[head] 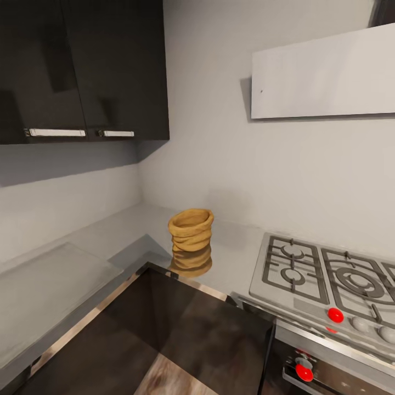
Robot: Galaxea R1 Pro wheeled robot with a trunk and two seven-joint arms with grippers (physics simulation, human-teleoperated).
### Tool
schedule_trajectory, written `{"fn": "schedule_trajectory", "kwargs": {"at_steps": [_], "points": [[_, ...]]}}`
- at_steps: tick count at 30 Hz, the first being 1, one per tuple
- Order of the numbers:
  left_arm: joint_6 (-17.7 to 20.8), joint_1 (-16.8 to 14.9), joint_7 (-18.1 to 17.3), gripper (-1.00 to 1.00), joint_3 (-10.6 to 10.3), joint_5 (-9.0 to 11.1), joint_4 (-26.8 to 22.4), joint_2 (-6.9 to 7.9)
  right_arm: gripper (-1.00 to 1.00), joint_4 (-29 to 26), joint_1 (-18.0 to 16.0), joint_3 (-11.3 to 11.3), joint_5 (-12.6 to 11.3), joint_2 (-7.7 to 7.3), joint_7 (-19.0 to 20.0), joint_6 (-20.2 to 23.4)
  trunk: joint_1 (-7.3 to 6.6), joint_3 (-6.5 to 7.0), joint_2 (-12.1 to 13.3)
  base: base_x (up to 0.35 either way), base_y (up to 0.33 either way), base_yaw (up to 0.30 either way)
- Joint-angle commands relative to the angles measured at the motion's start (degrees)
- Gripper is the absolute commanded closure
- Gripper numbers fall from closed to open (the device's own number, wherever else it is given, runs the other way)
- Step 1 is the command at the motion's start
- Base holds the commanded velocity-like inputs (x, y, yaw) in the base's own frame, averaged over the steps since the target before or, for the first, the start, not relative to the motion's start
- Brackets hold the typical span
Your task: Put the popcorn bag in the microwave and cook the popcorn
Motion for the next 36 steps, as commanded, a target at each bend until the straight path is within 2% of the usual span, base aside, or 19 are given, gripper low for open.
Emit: {"fn": "schedule_trajectory", "kwargs": {"at_steps": [1, 2, 3, 4, 6, 7, 12, 13, 15, 17, 20, 27, 31, 32, 36], "points": [[-0.1, 0.0, -0.1, -1.0, 0.4, 0.1, 0.0, -0.02, -1.0, -11.9, 0.0, 0.1, 1.2, 1.84, 8.5, 11.5, 0.0, -0.07, 0.0, 0.0, 0.0, 0.0], [-0.1, 0.0, -0.1, -1.0, 0.4, 0.1, 0.0, -0.04, -1.0, -16.5, 0.0, 0.7, 1.3, 2.13, 12.0, 15.3, 0.0, -0.07, 0.0, 0.0, 0.0, 0.0], [-0.1, 0.0, -0.1, -1.0, 0.4, 0.1, 0.0, -0.06, -1.0, -22.6, 0.0, 3.3, 1.3, 2.3, 16.0, 19.9, 0.0, -0.07, 0.0, 0.0, 0.0, 0.0], [-0.1, 0.0, -0.1, -1.0, 0.4, 0.1, 0.0, -0.06, -1.0, -26.8, 0.0, 5.6, 1.2, 2.37, 18.1, 23.1, 0.0, -0.07, 0.0, 0.0, 0.0, 0.0], [-0.1, 0.0, -0.2, -1.0, 0.4, 0.1, 0.0, -0.06, -1.0, -32.4, 0.0, 7.9, 1.0, 2.46, 19.5, 26.9, 0.0, -0.07, 0.0, 0.0, 0.0, 0.0], [-0.1, 0.0, -0.2, -1.0, 0.4, 0.1, 0.0, -0.18, -1.0, -37.3, 0.0, 9.3, 0.9, 2.62, 20.1, 30.0, 0.0, -0.07, 0.0, 0.0, 0.0, 0.0], [-0.1, 0.0, -0.2, -1.0, 0.3, 0.0, 0.0, -0.25, -1.0, -49.3, 0.0, 11.5, 0.8, 3.92, 22.9, 37.3, 0.0, -0.07, 0.0, 0.0, 0.0, 0.0], [-0.2, 0.0, -0.2, -1.0, 0.3, 0.0, 0.0, -0.25, -1.0, -52.2, 0.0, 12.7, 0.8, 3.98, 23.4, 39.1, 0.0, -0.07, 0.0, 0.0, 0.0, 0.0], [-0.2, 0.0, -0.2, -1.0, 0.3, 0.0, 0.0, -0.26, -1.0, -59.3, 0.1, 17.0, 0.8, 4.78, 24.1, 45.1, 0.0, -0.07, 0.0, 0.0, 0.0, 0.0], [-0.2, 0.0, -0.2, -1.0, 0.3, 0.0, 0.0, -0.26, -1.0, -60.7, 0.4, 19.1, 0.8, 6.39, 24.7, 48.2, 0.0, -0.07, 0.0, 0.0, 0.0, 0.0], [-0.2, 0.0, -0.2, -1.0, 0.3, 0.0, 0.0, -0.26, -1.0, -61.2, -0.2, 20.2, 0.8, 8.6, 25.2, 51.1, 0.0, -0.07, 0.0, 0.0, 0.0, 0.0], [-0.2, 0.0, -0.2, -1.0, 0.3, 0.0, 0.0, -0.26, -1.0, -61.6, -7.2, 21.8, 0.8, 8.83, 25.4, 55.4, 0.0, -0.07, 0.0, 0.0, 0.0, 0.0], [-0.2, 0.0, -0.2, -1.0, 0.3, 0.0, 0.0, -0.26, -1.0, -61.7, -13.0, 22.0, 0.7, 8.83, 25.4, 56.0, 0.0, -0.07, 0.0, 0.0, 0.0, 0.0], [-0.2, 0.0, -0.2, -1.0, 0.3, 0.0, 0.0, -0.26, -1.0, -61.6, -18.6, 22.0, 0.6, 8.83, 25.3, 56.0, 0.0, -0.07, 0.0, 0.0, 0.0, 0.0], [-0.2, 0.0, -0.2, -1.0, 0.3, 0.0, 0.0, -0.26, -1.0, -61.5, -25.6, 22.0, 0.4, 8.83, 25.3, 56.0, 0.0, -0.07, 0.0, 0.0, 0.0, 0.0]]}}
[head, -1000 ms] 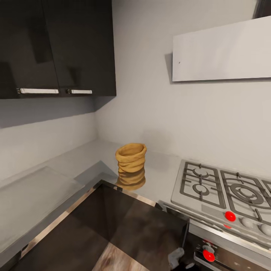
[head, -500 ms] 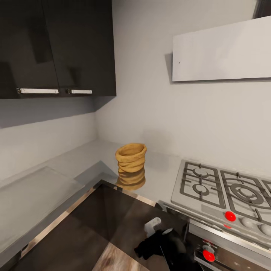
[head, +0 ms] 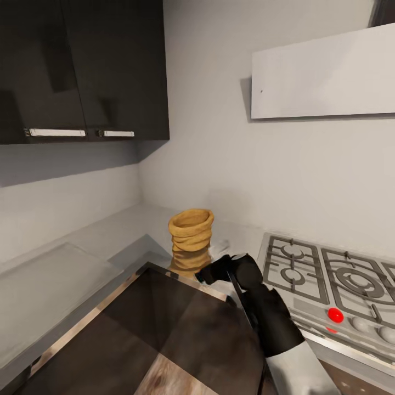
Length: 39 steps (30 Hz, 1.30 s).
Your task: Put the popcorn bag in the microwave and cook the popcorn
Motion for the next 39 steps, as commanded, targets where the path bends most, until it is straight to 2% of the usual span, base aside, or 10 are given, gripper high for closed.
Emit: {"fn": "schedule_trajectory", "kwargs": {"at_steps": [1, 7, 12, 13, 14, 16, 26, 30, 34, 39], "points": [[-0.1, 0.0, -0.1, -1.0, 0.4, 0.2, 0.0, -0.01, -1.0, 0.0, -1.2, 0.0, 0.5, 0.01, 0.5, 0.2, 0.01, -0.07, 0.0, 0.0, 0.0, 0.0], [-0.1, 0.0, -0.1, -1.0, 0.4, 0.2, 0.0, -0.01, -1.0, 0.6, -6.8, -0.3, 0.7, 0.01, 0.0, 0.2, 0.01, -0.07, 0.0, 0.0, 0.0, 0.0], [-0.1, 0.0, -0.1, -1.0, 0.4, 0.2, 0.0, -0.01, -1.0, 1.1, -10.7, -2.3, 0.9, 0.01, -0.8, 0.2, 0.01, -0.07, 0.0, 0.0, 0.0, 0.0], [-0.1, 0.0, -0.2, -1.0, 0.4, 0.2, 0.0, 0.04, -1.0, 2.0, -12.3, -3.7, 0.9, 0.01, -1.2, 0.2, 0.01, -0.07, 0.0, 0.0, 0.0, 0.0], [-0.1, 0.0, -0.2, -1.0, 0.4, 0.2, 0.0, 0.01, -1.0, 5.7, -17.1, -6.6, 0.9, 0.01, -2.3, 0.2, 0.01, -0.07, 0.0, 0.0, 0.0, 0.0], [-0.1, 0.0, -0.1, -1.0, 0.4, 0.2, 0.0, 0.03, -1.0, 9.2, -20.7, -7.6, 0.9, 0.01, -3.9, 0.2, 0.01, -0.07, 0.0, 0.0, 0.0, 0.0], [-0.1, 0.0, -0.2, -1.0, 0.4, 0.2, 0.0, 0.17, -1.0, 18.8, -29.4, -9.3, 0.8, 0.01, -8.8, 0.2, 0.01, -0.07, 0.0, 0.0, 0.0, 0.0], [-0.1, 0.0, -0.1, -1.0, 0.4, 0.2, 0.0, 0.17, -1.0, 25.2, -34.4, -12.7, 0.6, 0.01, -11.6, 0.2, 0.01, -0.07, 0.0, 0.0, 0.0, 0.0], [-0.1, 0.0, -0.1, -1.0, 0.4, 0.2, 0.0, 0.17, -1.0, 37.3, -40.4, -19.2, 0.6, 0.01, -16.1, 0.2, 0.01, -0.07, 0.0, 0.0, 0.0, 0.0], [-0.1, 0.0, -0.2, -1.0, 0.4, 0.2, 0.0, 0.23, -1.0, 40.4, -41.3, -20.9, -0.4, 0.01, -21.4, 0.2, 0.01, -0.07, 0.0, 0.0, 0.0, 0.0]]}}
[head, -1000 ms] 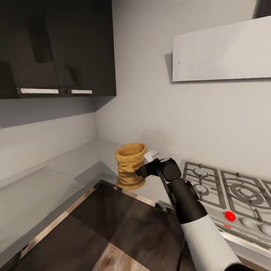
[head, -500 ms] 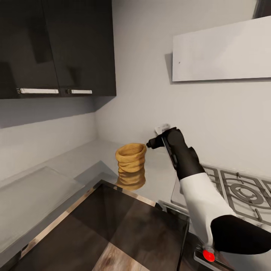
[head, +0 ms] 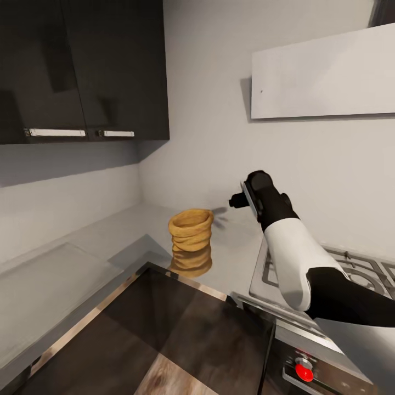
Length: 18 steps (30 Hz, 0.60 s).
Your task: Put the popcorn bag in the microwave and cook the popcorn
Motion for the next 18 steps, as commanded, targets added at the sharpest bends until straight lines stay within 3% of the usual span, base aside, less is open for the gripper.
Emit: {"fn": "schedule_trajectory", "kwargs": {"at_steps": [1, 5, 8, 13, 18], "points": [[-0.1, 0.0, -0.1, -1.0, 0.4, 0.1, 0.0, 0.01, -1.0, 0.1, -0.1, -0.5, -0.2, 0.08, 0.2, 0.1, 0.0, -0.07, 0.0, 0.0, 0.0, 0.0], [-0.1, 0.0, -0.1, -1.0, 0.4, 0.2, 0.0, 0.08, -1.0, 0.1, -0.1, -0.8, -5.9, 0.08, -0.3, 0.1, 0.0, -0.07, 0.0, 0.0, 0.0, 0.0], [0.0, 0.0, 0.1, -1.0, 0.4, 1.1, 0.0, -0.04, -1.0, 0.1, -0.1, -0.7, -8.4, 0.08, -0.3, 0.1, 0.0, -0.07, 0.0, 0.0, 0.0, 0.0], [-0.1, 0.0, 4.6, -1.0, 0.5, 2.6, 0.0, -0.34, -1.0, 0.2, -0.1, -0.8, -9.1, 0.08, -0.4, 0.1, 0.0, -0.07, 0.0, 0.0, 0.0, 0.0], [-0.1, 0.0, 5.8, -1.0, 0.5, 2.7, 0.0, -0.35, -1.0, 0.2, -0.1, -0.7, -9.2, 0.08, -0.2, 0.1, 0.0, -0.07, 0.0, 0.004, 0.0, 0.0]]}}
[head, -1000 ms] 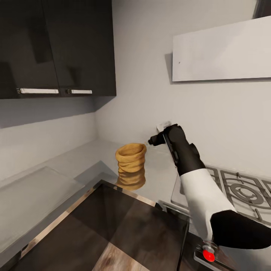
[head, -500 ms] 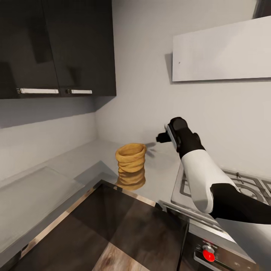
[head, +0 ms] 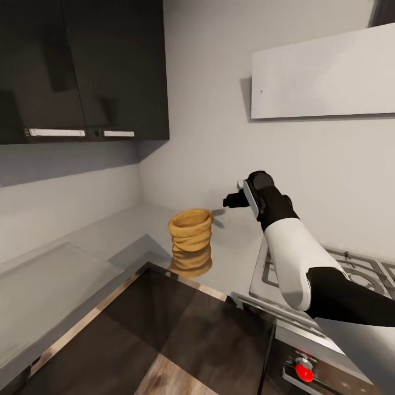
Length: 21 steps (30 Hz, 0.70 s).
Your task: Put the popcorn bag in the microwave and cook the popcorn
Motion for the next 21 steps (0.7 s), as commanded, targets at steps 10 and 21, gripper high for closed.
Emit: {"fn": "schedule_trajectory", "kwargs": {"at_steps": [10, 21], "points": [[-0.1, 0.0, -0.3, -1.0, 0.4, 0.0, 0.0, 0.1, -1.0, -1.1, -0.1, -0.3, 0.9, 0.08, 0.3, 0.2, 0.01, -0.07, 0.0, 0.135, -0.115, 0.002], [-0.1, 0.0, -0.3, -1.0, 0.4, 0.1, 0.0, 0.21, -1.0, -1.1, -0.1, -0.3, 0.9, 0.08, 0.3, 0.2, 0.01, -0.07, 0.0, 0.01, -0.008, 0.23]]}}
